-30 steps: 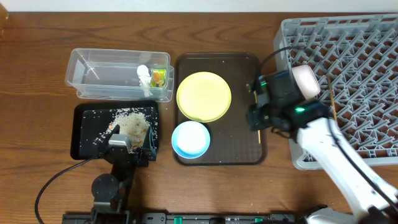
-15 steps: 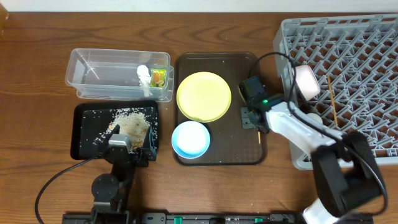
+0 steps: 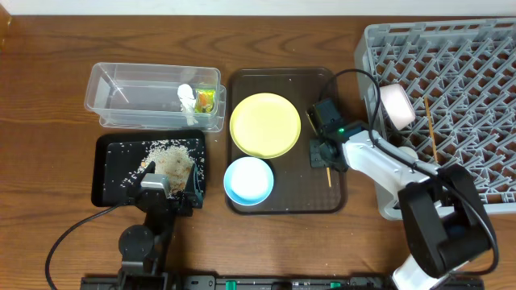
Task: Sort waste into correct bins and load items into the dishwasher rack
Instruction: 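Return the right gripper to the brown tray and grasp the other chopstick, then carry the chopstick into the dish rack and stand it upright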
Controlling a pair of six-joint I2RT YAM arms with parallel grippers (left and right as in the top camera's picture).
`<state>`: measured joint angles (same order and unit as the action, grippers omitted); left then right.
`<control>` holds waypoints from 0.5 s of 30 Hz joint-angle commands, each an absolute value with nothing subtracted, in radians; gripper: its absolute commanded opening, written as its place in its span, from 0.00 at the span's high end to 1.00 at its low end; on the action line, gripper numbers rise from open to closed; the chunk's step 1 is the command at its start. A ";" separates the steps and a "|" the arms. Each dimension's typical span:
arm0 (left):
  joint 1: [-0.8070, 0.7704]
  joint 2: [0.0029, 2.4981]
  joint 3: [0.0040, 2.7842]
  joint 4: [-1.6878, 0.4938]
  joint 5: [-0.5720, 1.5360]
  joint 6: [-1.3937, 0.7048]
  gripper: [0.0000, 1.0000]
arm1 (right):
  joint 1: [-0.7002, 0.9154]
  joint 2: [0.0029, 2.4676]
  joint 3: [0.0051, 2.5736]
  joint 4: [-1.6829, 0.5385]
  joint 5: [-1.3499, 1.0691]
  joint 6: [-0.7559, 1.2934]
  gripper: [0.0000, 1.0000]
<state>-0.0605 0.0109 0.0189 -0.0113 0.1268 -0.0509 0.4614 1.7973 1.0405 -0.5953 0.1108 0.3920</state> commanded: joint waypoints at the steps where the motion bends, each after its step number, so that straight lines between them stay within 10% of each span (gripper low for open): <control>1: -0.057 0.004 0.004 -0.022 0.126 -0.042 0.07 | 0.423 1.665 1.076 -0.614 0.083 0.314 0.99; 15: -0.057 0.004 0.004 -0.022 0.126 -0.042 0.07 | -0.060 1.218 1.098 -0.547 0.301 0.073 0.99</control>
<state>-0.0605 0.0109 0.0189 -0.0113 0.1268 -0.0509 0.0177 1.2175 1.0931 -0.5591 0.2520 0.1719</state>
